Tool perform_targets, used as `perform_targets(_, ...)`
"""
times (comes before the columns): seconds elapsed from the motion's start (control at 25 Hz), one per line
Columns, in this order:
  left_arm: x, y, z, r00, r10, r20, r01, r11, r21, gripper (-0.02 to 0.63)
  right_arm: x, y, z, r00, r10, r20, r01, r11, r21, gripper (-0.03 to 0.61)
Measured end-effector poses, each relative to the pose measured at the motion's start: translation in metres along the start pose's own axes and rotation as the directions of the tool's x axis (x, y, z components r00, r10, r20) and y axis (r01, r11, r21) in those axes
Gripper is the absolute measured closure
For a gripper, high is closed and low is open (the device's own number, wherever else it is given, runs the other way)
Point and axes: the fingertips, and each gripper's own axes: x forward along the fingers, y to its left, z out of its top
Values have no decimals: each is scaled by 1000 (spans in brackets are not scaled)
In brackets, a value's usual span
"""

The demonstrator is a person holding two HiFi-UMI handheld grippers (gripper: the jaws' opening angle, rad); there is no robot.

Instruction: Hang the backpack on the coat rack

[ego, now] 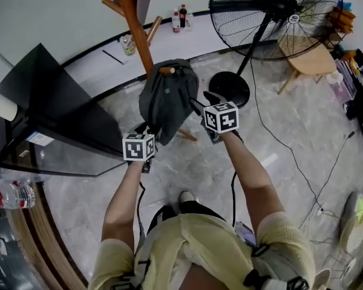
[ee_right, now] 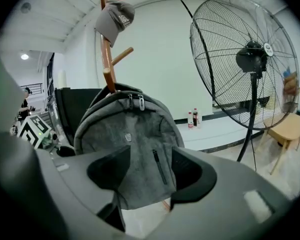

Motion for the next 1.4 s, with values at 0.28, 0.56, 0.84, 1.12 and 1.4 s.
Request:
perform_targets(0.28,-35,0,7,998,-15,62,15,1000,13,439,-30,22,10,998,-12,56,10,1000,29,344)
perform_targets(0.56,-74,14,27,985,-27,171,32,999,-24,469,-44,48,14,997,-30,73,27,999,41,353)
perform_targets(0.84,-113,15,53,935,-90,343,168,964,-205,549,-67,69,22,991,-43,129,35,997,67,399)
perform_targets(1.12,-135,12,59,920,-74,384,170,961,-220,617,-90,86,27,983,-53,176,40,996,77,490)
perform_targets(1.4,-153,13,51,931,-53,362,146,961,-236,618,-109,100,25,971,-93,223,75,993,86,575)
